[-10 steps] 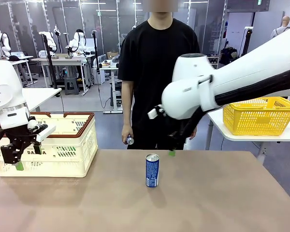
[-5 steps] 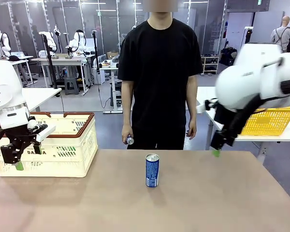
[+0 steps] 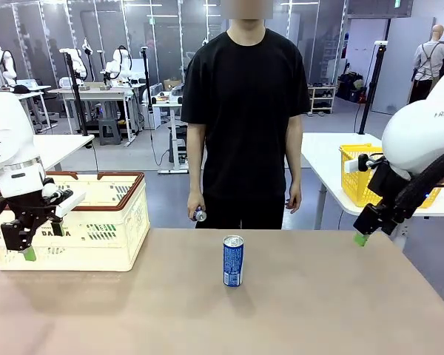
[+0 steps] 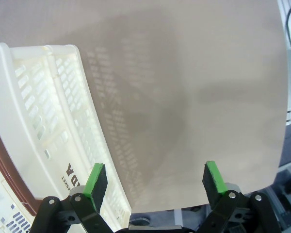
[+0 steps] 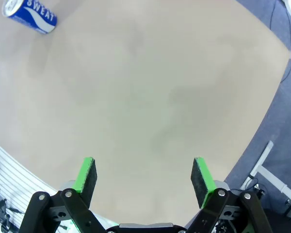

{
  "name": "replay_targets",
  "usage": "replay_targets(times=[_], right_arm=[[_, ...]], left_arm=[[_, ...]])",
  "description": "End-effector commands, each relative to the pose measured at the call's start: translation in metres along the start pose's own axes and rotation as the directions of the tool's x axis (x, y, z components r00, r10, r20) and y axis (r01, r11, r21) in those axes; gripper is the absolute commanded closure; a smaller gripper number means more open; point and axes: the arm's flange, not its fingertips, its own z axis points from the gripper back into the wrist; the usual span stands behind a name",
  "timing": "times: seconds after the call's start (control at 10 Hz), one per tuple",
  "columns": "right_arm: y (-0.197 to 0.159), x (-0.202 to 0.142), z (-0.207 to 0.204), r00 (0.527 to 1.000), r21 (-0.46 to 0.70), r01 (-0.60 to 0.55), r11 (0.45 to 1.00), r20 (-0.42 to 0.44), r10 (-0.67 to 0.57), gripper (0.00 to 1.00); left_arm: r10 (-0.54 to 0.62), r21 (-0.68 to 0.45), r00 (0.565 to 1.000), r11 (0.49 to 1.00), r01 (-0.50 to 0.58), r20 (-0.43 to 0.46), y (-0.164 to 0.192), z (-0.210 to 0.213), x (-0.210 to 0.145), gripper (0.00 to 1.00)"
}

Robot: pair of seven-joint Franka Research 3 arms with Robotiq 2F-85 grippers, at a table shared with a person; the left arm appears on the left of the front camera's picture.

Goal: Place the drinks into the Shopping basket.
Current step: Pick up one drink and place it into the Shopping basket.

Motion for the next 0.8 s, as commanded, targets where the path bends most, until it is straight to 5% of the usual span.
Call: replay_targets(times=[0.0,0.4,0.7], right_arm=[[0.001,0.001,0.003,1.000,0.006,-0.017,1.000,-0.010,0.017,0.03],[0.001,0.001,0.003,1.000,0.006,-0.017,1.000,-0.010,0.017,0.03],[0.001,0.001,0.003,1.000,0.006,-0.017,1.000,-0.010,0.017,0.03]], left_arm=[[0.006,-0.003,1.000,1.000,-0.006,-0.003,-0.003,0.003,0.001,0.00],[0.000,0.000,1.000,1.000,0.000,0.000,0.000,0.000,0.000,0.00],[-0.038,0.060,0.996,0.998,0.033,0.084,-0.011,0.008,0.048,0.00]])
